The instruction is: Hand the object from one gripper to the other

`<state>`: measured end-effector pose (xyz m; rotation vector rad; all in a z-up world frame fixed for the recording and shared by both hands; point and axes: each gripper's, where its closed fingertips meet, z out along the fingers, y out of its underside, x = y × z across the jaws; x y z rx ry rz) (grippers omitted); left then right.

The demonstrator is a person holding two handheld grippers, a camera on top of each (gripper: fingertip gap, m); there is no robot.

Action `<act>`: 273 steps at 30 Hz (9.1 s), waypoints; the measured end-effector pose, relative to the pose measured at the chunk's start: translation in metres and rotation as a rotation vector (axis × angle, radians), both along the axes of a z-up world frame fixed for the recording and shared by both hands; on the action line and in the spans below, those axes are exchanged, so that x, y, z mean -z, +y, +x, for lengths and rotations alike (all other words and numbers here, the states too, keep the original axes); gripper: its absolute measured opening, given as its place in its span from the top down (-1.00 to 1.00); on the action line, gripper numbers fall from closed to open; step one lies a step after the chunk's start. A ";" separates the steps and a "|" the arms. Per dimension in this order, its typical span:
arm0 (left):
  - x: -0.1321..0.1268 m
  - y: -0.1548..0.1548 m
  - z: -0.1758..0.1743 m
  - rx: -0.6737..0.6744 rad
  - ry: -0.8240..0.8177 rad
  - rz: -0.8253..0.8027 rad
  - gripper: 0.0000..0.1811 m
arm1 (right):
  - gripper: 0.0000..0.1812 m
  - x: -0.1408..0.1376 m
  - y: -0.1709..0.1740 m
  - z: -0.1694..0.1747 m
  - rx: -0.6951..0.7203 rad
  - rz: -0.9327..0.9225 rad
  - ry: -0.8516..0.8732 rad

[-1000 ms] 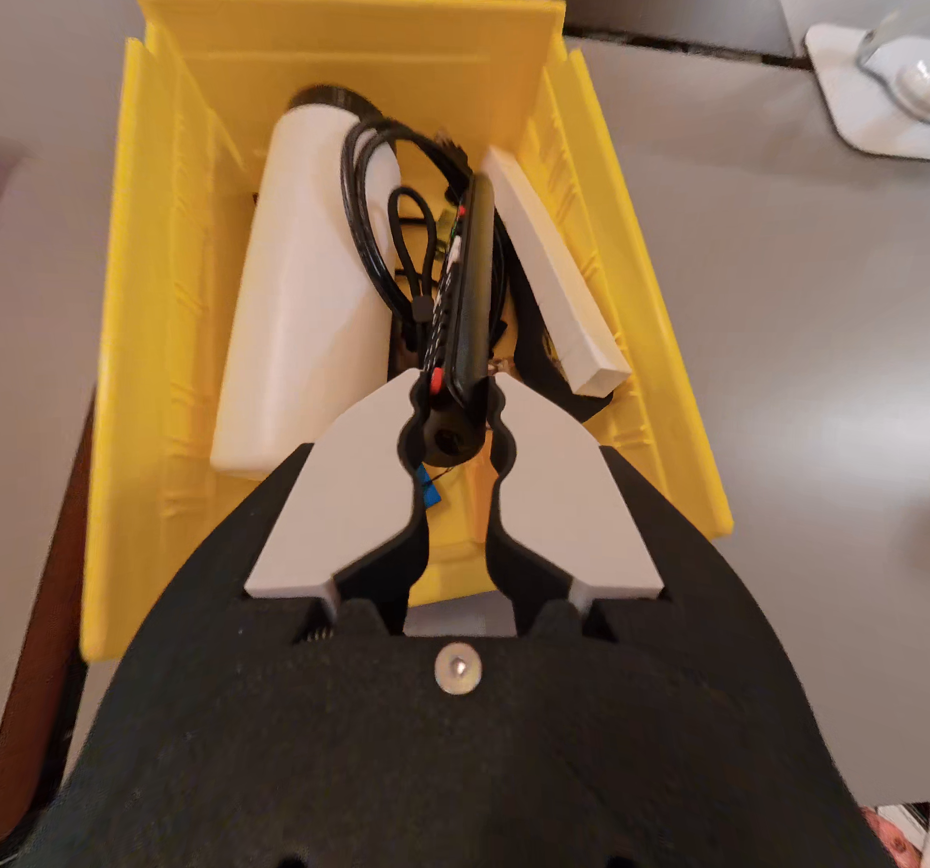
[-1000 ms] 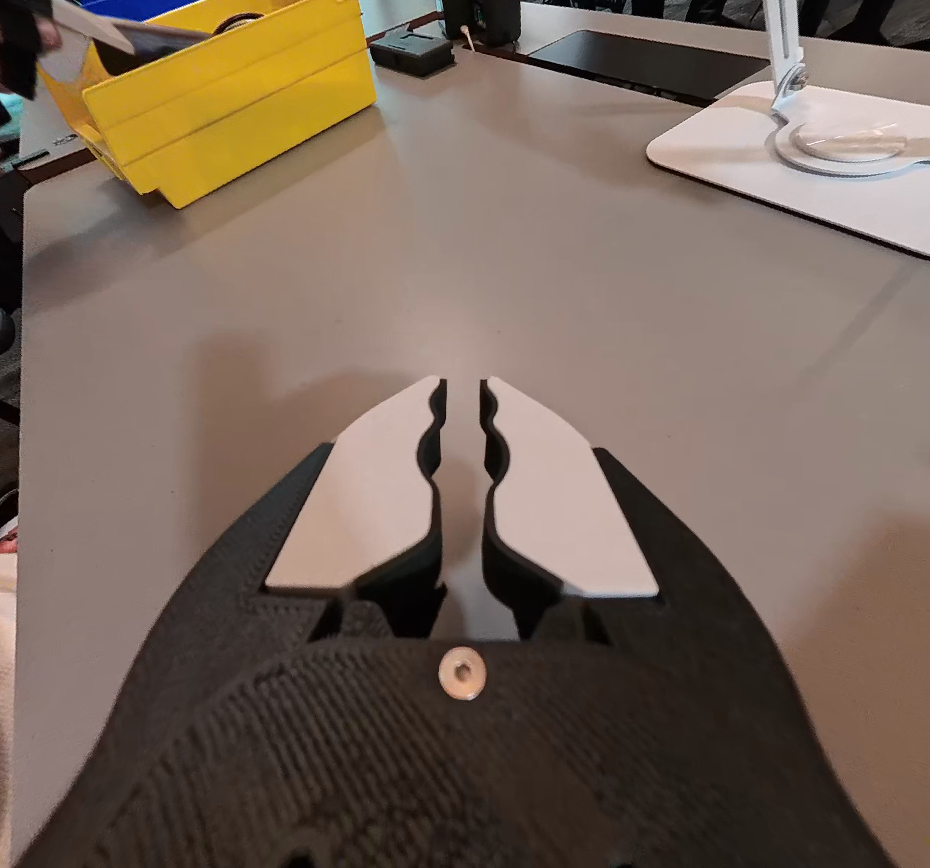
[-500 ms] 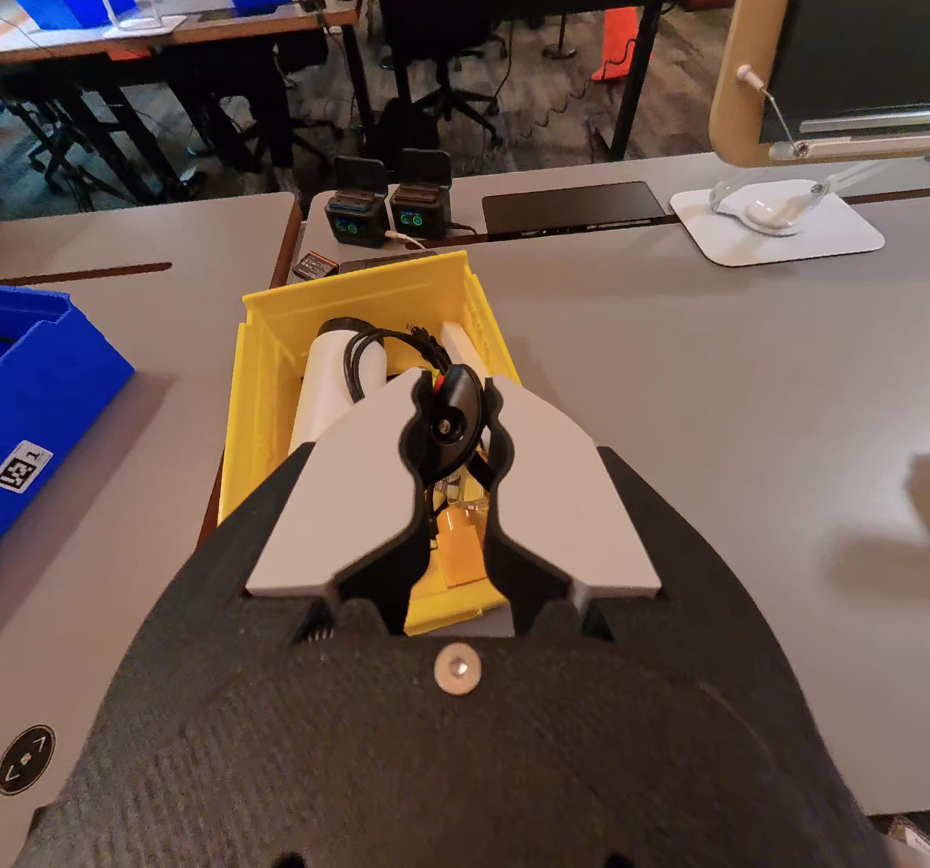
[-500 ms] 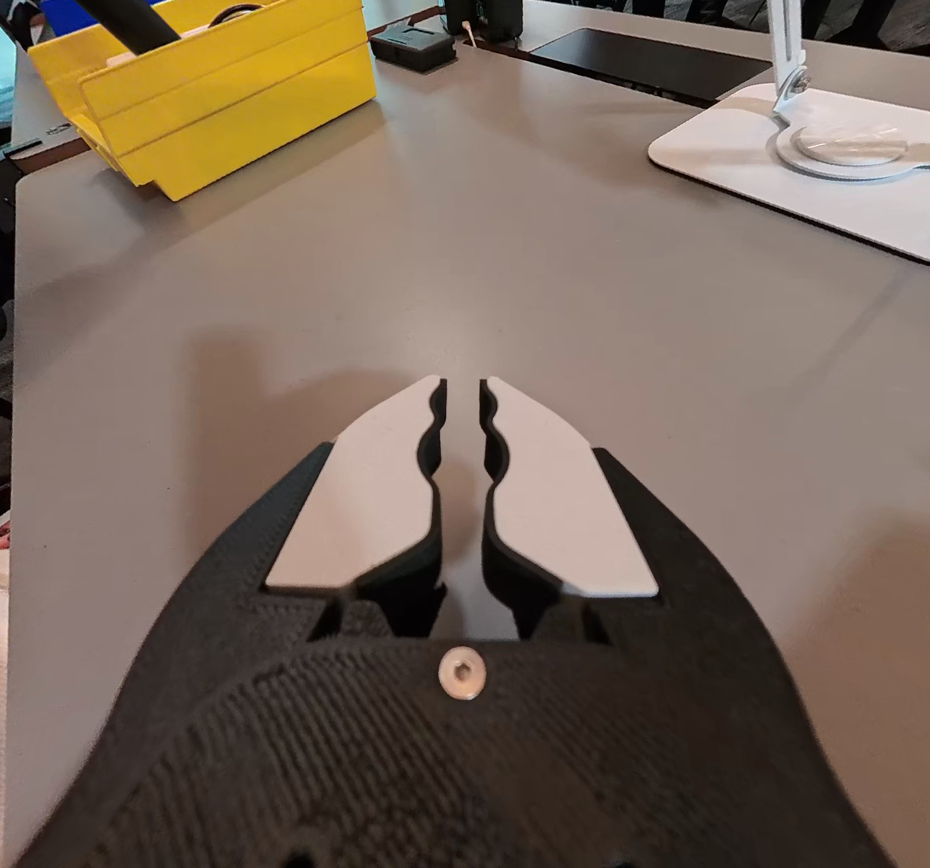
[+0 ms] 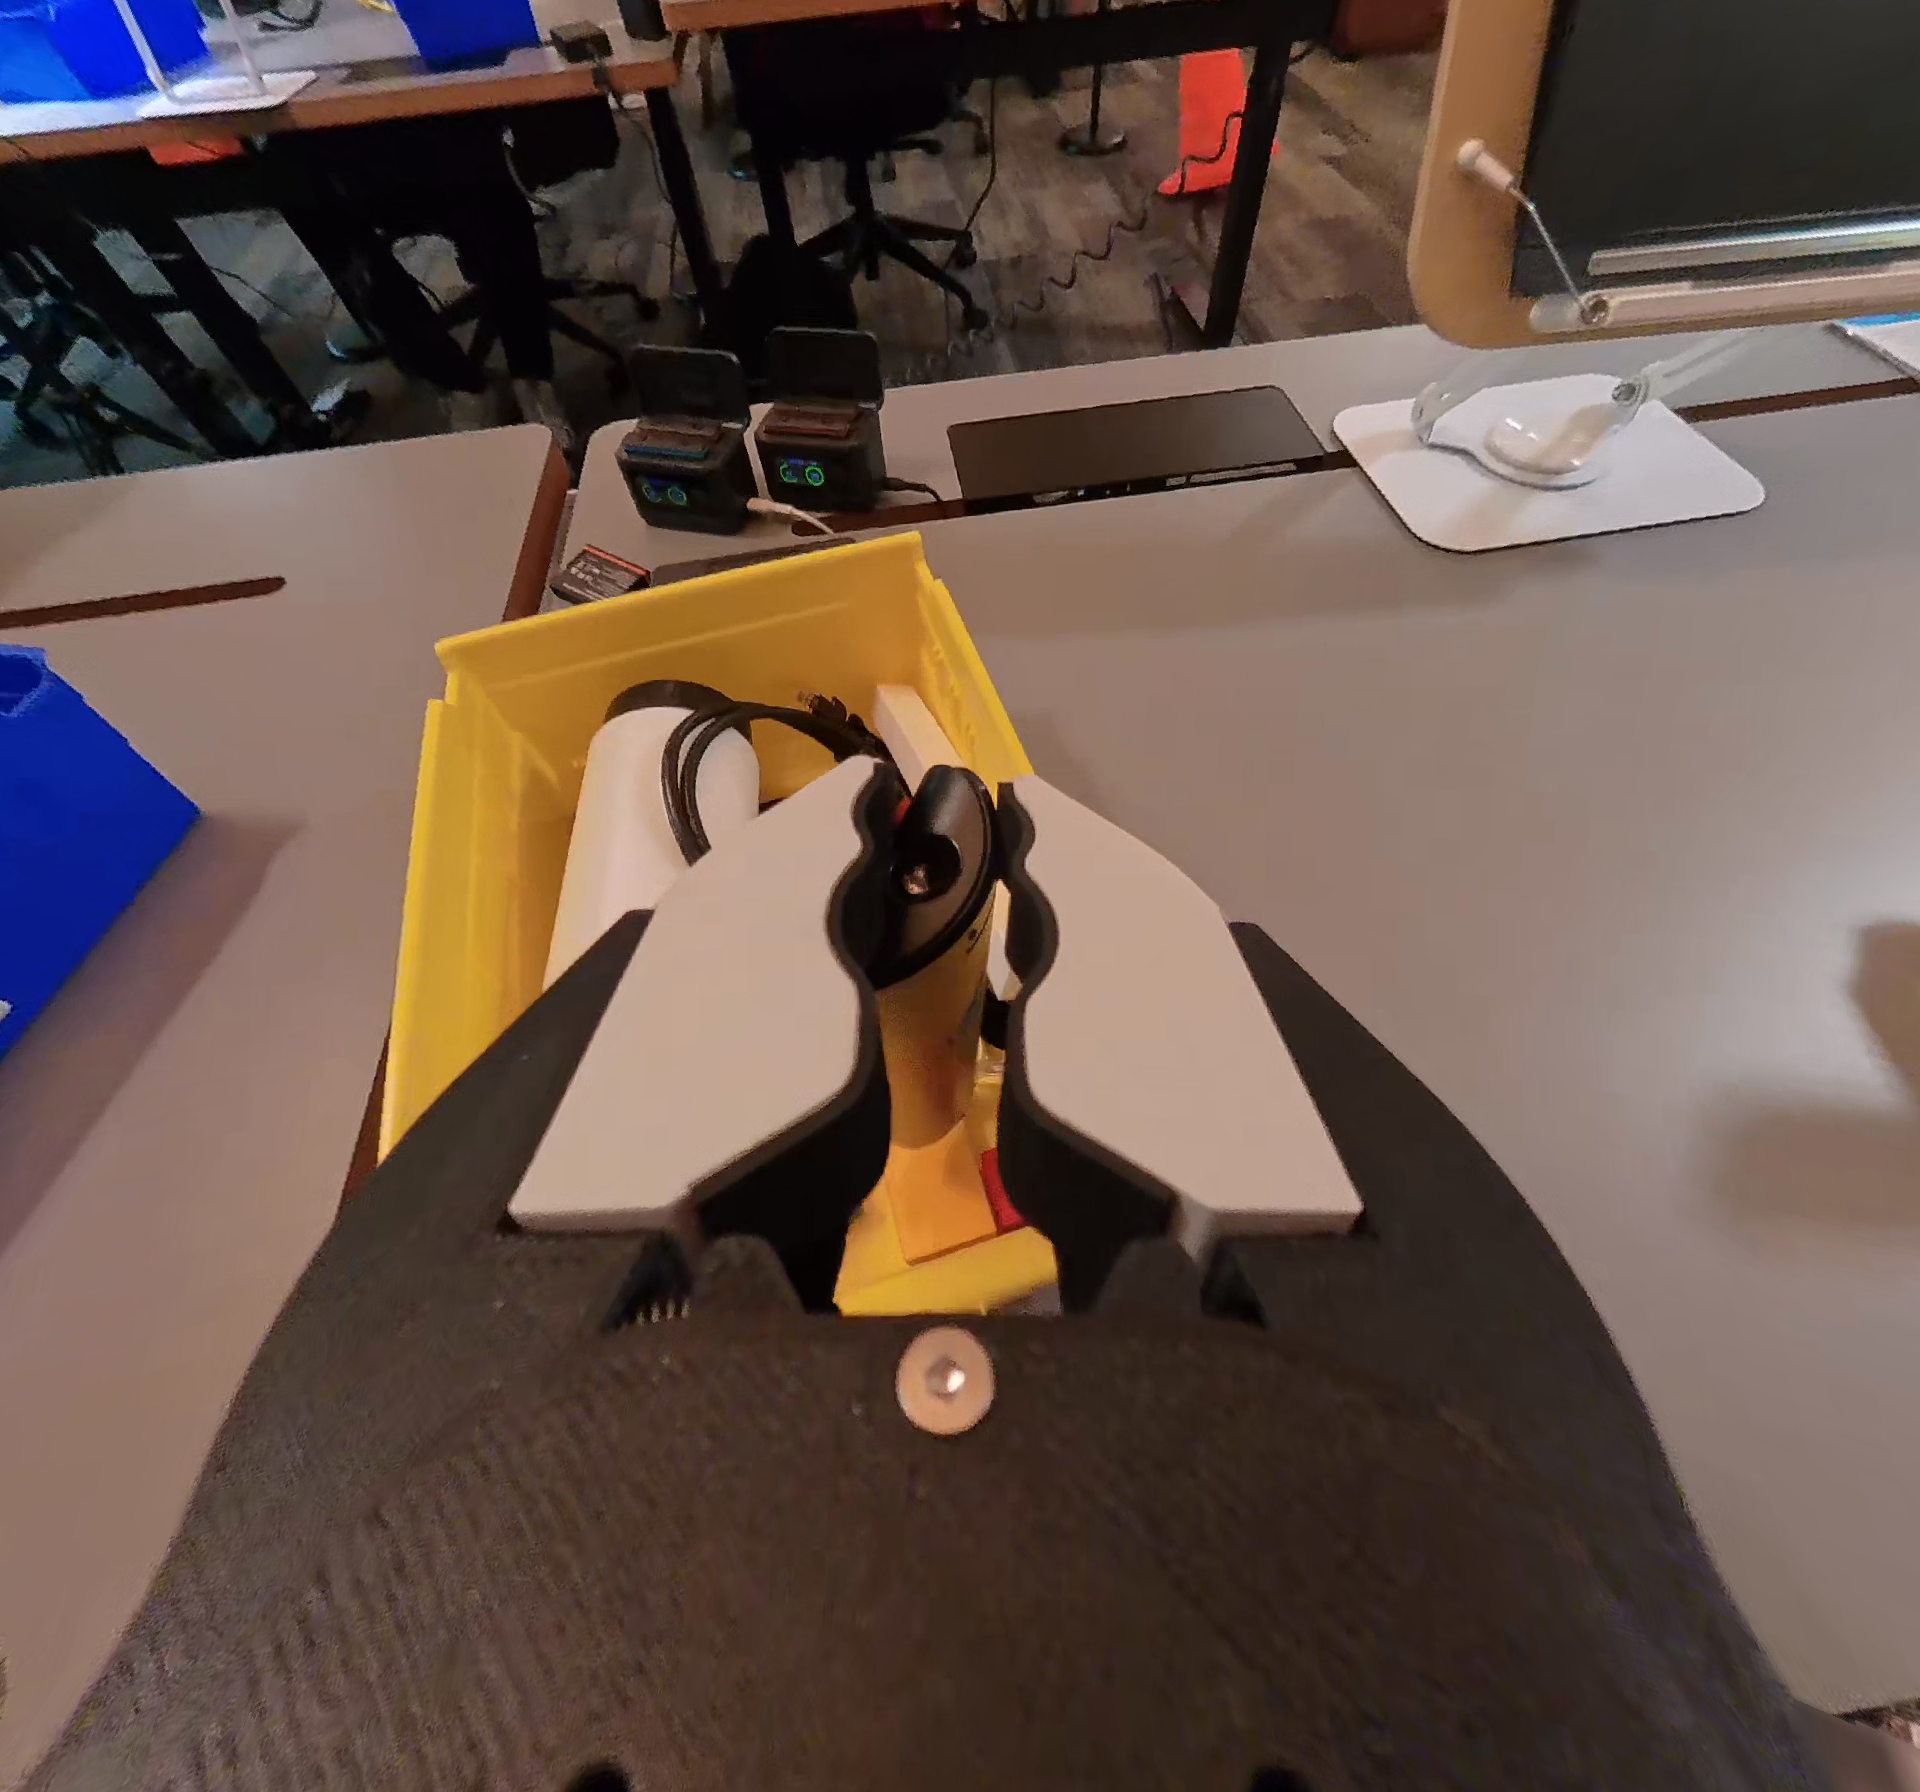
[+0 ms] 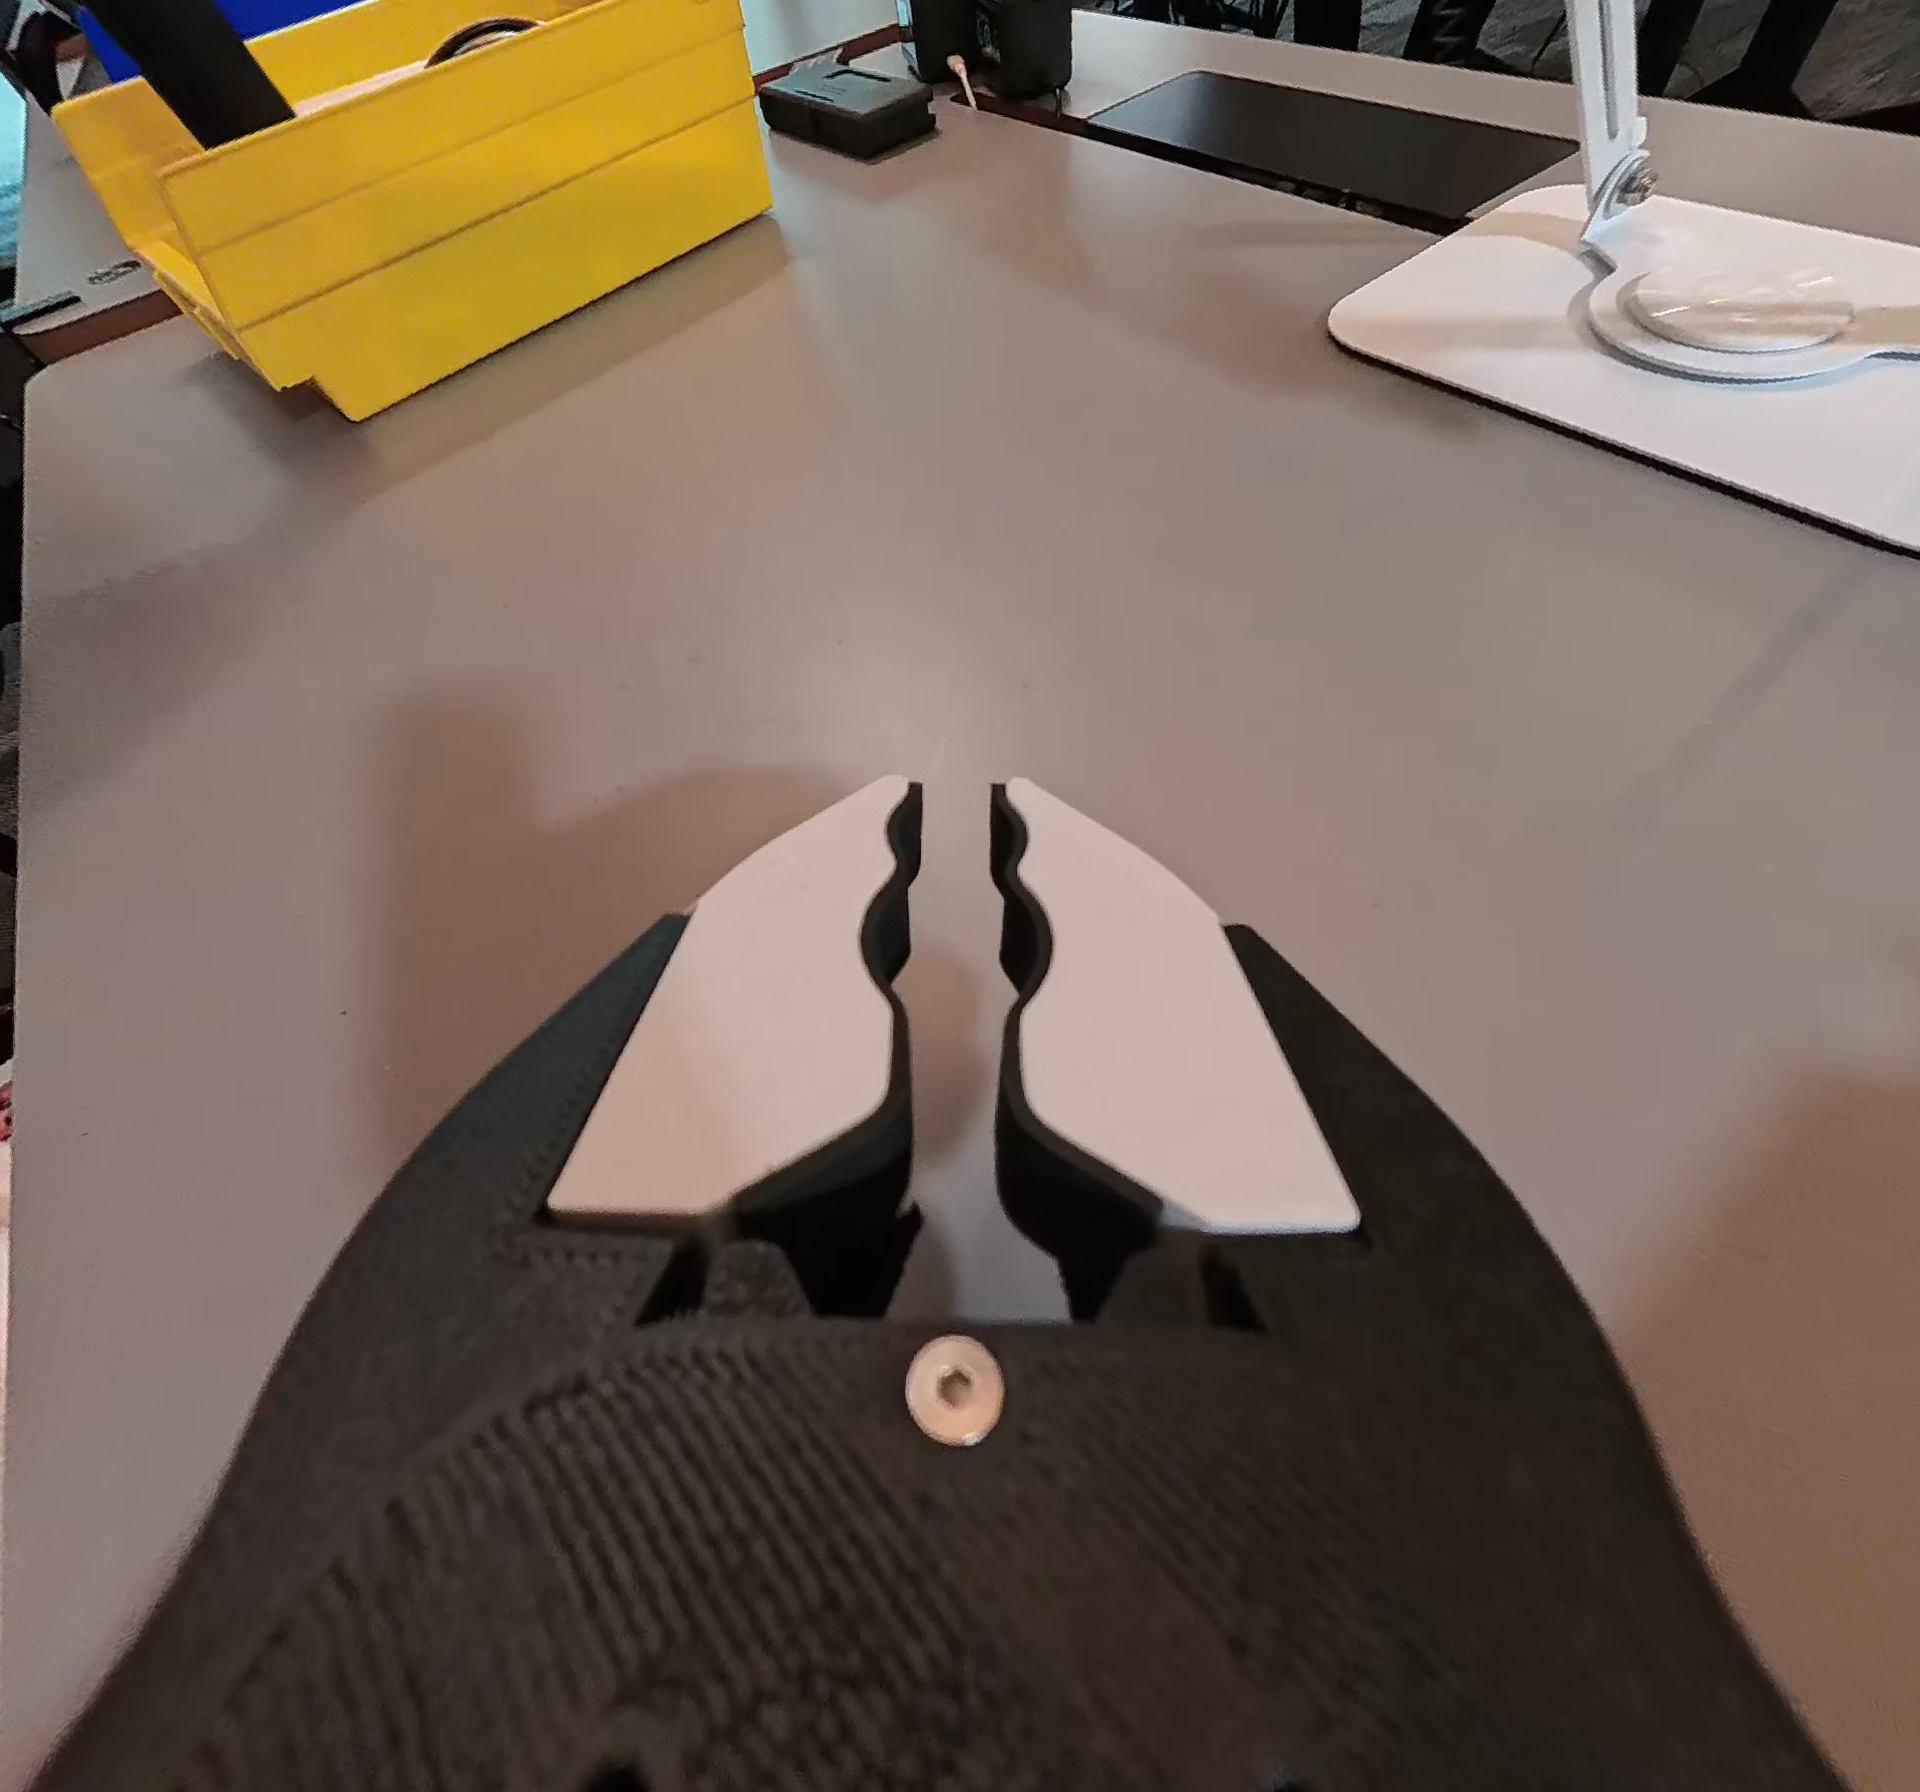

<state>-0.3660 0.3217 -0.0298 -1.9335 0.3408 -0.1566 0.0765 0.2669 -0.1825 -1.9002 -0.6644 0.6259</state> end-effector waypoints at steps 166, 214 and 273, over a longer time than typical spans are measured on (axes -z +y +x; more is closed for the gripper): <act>0.122 -0.171 0.413 1.423 -0.360 -0.109 0.69 | 0.74 -0.142 -0.089 -0.055 -0.381 0.404 0.501; 0.003 -0.149 0.365 1.281 -0.613 0.152 0.74 | -0.24 -0.091 -0.066 -0.074 -0.293 0.306 0.490; 0.112 -0.165 0.400 1.407 -0.451 -0.159 0.74 | 0.72 -0.115 -0.081 -0.069 -0.364 0.345 0.665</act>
